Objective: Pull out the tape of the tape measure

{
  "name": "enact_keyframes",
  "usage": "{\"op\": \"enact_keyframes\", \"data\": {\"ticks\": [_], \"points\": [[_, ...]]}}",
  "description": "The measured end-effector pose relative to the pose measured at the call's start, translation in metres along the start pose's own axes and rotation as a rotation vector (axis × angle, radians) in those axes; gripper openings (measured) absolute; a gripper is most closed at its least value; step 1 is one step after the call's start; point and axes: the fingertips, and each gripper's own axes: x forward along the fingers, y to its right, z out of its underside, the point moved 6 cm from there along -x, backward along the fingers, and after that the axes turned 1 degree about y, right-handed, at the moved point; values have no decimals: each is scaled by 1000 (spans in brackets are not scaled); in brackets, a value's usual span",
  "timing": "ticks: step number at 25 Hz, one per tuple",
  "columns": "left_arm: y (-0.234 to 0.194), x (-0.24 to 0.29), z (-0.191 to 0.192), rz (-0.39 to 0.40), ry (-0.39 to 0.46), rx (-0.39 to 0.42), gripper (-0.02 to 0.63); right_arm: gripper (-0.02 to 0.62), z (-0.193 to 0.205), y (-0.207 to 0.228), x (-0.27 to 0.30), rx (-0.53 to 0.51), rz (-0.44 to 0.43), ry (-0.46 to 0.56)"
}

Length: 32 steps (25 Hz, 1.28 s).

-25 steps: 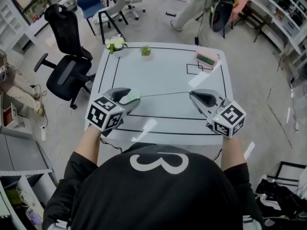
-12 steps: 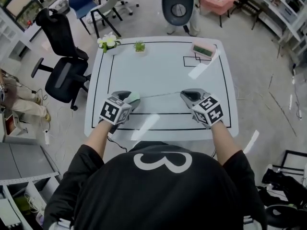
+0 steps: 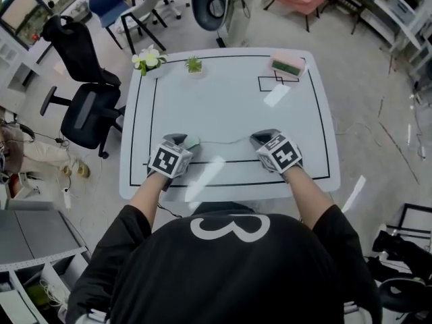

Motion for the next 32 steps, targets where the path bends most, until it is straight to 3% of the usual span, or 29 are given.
{"op": "enact_keyframes", "data": {"ticks": [11,18,23,27,32], "points": [[-1,1,3,-8,23,-10,216,55,2,0,0,39,-7,-4],[-3,-3,7,5,28,15,313,178,-1,-1,-6,97,-31,46],[0,-17,9,5,66,16,360,281,-9,-6,-20,77,-67,85],[2,-44,2,17,133,-32,369,293,-19,-8,-48,119,-92,176],[8,-95,-28,44,324,-148,368,268,-46,-23,-94,131,-144,342]]}}
